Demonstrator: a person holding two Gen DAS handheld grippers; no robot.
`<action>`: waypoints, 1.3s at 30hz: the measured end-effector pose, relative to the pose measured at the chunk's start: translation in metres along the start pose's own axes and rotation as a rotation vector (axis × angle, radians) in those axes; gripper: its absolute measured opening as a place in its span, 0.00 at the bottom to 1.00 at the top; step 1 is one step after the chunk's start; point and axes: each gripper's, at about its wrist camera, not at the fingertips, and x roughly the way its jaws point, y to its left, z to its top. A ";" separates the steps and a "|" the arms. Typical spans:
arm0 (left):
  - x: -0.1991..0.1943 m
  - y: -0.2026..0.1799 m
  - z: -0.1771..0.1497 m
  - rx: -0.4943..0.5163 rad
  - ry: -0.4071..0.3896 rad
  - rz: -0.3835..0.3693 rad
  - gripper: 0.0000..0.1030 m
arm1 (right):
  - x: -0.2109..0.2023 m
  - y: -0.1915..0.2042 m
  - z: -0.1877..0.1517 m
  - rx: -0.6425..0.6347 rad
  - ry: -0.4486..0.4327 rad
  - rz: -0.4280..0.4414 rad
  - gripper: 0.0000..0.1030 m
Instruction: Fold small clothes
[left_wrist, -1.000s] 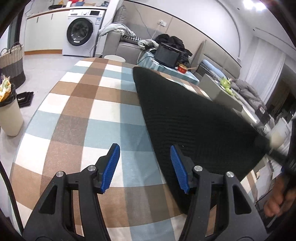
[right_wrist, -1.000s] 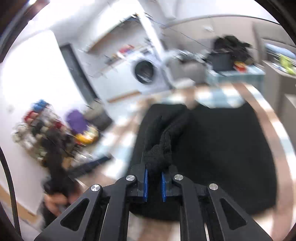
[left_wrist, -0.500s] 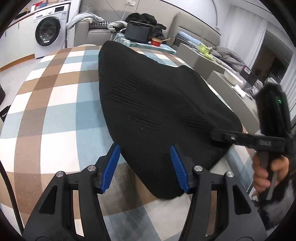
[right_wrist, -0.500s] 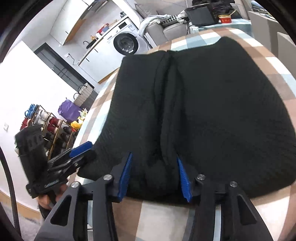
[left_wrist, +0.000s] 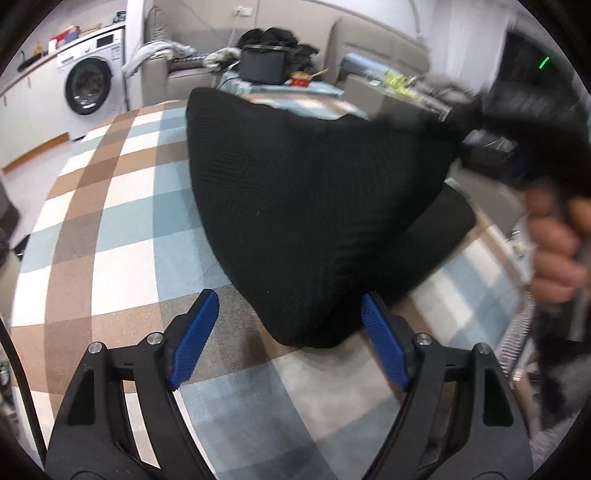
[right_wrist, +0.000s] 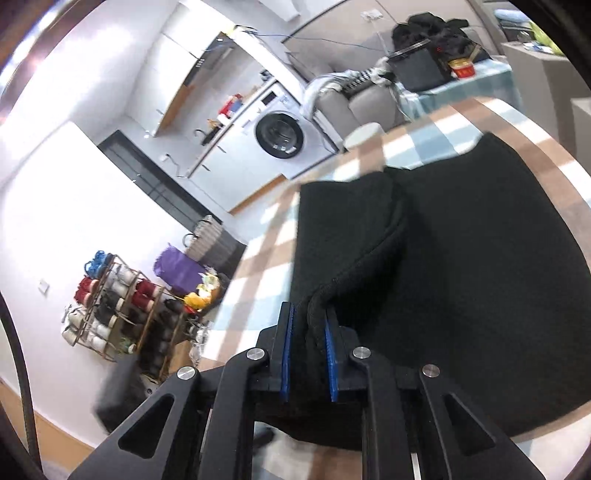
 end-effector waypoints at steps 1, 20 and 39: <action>0.005 0.001 0.000 -0.017 0.016 0.042 0.74 | -0.002 0.005 0.001 -0.007 -0.005 0.006 0.14; -0.040 0.054 -0.035 -0.174 -0.039 -0.041 0.63 | 0.015 -0.053 -0.015 -0.018 0.143 -0.173 0.41; 0.022 0.066 0.025 -0.224 -0.023 -0.063 0.66 | 0.135 -0.078 0.080 -0.069 0.201 -0.237 0.40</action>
